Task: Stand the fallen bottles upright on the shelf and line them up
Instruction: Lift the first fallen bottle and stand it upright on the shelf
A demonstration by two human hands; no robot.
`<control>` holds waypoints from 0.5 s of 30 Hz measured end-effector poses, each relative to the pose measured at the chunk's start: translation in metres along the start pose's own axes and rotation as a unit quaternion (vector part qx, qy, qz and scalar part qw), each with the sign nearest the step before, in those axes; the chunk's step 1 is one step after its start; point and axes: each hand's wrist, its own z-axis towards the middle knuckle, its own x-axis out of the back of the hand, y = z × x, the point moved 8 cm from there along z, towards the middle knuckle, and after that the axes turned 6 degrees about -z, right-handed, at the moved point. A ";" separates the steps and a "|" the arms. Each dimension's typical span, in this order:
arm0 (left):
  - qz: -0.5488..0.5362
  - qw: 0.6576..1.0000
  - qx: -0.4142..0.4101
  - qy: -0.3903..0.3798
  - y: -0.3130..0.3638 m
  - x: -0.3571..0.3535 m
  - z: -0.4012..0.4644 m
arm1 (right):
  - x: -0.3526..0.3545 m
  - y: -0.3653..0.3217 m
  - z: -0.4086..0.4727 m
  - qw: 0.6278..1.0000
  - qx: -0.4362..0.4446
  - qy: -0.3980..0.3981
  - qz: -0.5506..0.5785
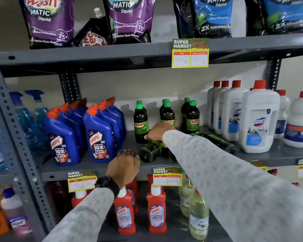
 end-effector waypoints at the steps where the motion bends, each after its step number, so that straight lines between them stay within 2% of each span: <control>1: 0.018 1.000 -0.015 0.000 0.000 -0.004 0.000 | -0.005 0.000 0.002 1.000 -0.003 -0.030 0.003; 4: 0.032 0.999 -0.011 -0.011 -0.003 -0.013 0.000 | -0.015 0.006 0.004 0.994 -0.048 -0.074 0.067; 7: 0.073 0.997 -0.018 -0.025 -0.006 -0.020 0.002 | -0.030 0.011 0.008 0.972 -0.098 -0.113 0.181; 10: 0.077 0.996 -0.034 -0.022 -0.004 -0.017 0.000 | -0.033 0.019 0.011 0.955 -0.113 -0.133 0.240; 13: 0.053 0.998 -0.026 -0.010 -0.002 -0.012 -0.001 | -0.018 0.024 0.011 0.942 -0.114 -0.109 0.297; 15: 0.045 0.999 -0.012 -0.005 -0.002 -0.009 -0.003 | -0.003 0.027 0.011 0.936 -0.097 -0.065 0.332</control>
